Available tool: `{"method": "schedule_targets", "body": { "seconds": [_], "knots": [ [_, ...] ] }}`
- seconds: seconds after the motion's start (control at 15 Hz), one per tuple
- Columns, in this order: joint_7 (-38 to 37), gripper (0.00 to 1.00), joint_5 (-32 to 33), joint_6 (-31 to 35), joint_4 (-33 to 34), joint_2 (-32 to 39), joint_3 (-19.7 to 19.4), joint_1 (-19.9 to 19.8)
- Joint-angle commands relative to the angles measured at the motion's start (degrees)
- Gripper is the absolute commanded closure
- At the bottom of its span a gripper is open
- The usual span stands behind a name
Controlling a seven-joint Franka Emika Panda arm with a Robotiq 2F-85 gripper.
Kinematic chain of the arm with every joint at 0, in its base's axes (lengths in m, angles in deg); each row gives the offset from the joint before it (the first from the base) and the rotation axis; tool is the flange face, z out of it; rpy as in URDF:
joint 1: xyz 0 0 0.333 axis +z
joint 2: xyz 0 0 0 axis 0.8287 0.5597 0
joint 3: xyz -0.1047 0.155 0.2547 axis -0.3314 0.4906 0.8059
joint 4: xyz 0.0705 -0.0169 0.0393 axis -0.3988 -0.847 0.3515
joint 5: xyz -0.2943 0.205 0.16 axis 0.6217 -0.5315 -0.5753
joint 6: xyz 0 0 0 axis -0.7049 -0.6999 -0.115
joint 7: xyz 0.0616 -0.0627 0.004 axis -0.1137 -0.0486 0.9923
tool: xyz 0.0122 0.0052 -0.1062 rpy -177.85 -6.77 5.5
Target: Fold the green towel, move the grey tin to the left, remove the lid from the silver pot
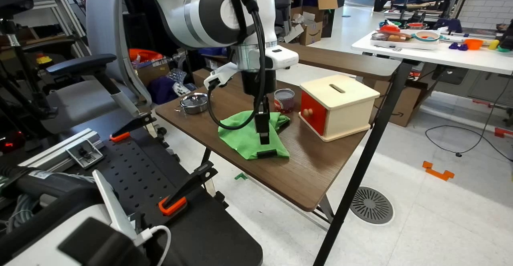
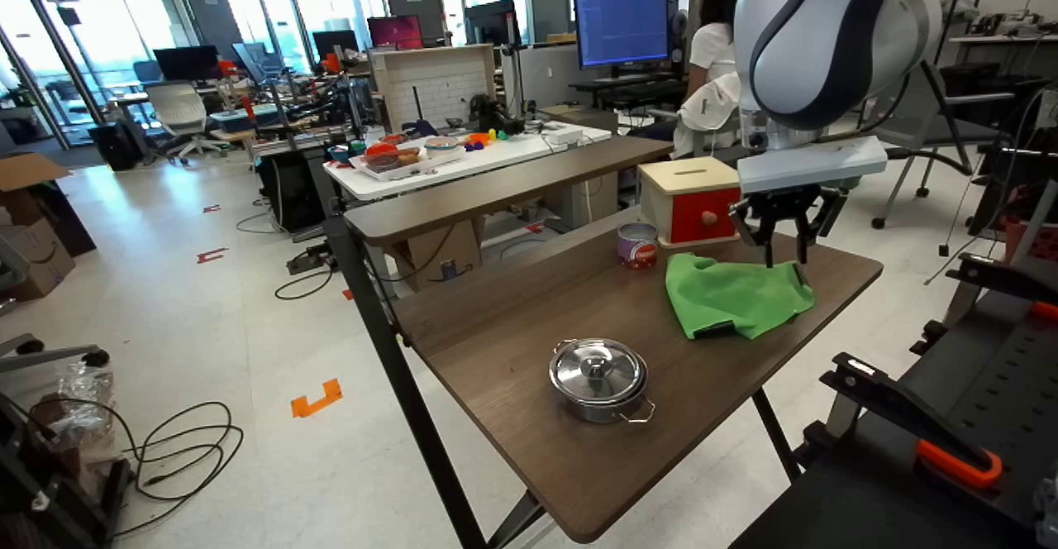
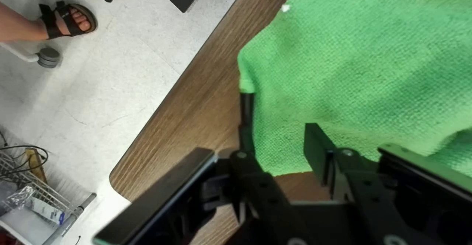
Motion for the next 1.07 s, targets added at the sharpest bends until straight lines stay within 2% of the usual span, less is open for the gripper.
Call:
{"method": "schedule_targets", "body": {
  "seconds": [0.0,0.2,0.27,0.73,1.0],
  "knots": [
    [-0.5,0.27,-0.24,-0.78,-0.13,-1.79,0.52,1.04],
    [-0.25,0.05,-1.4,-1.38,0.77,-3.67,2.42,1.27],
    [-0.62,0.01,-1.24,-1.12,1.99,-3.57,2.66,1.7],
    [-1.9,0.0,1.27,-1.14,12.04,-0.21,2.71,3.94],
    [-0.71,0.0,0.3,-2.23,17.69,3.49,3.74,2.96]
  ]
}}
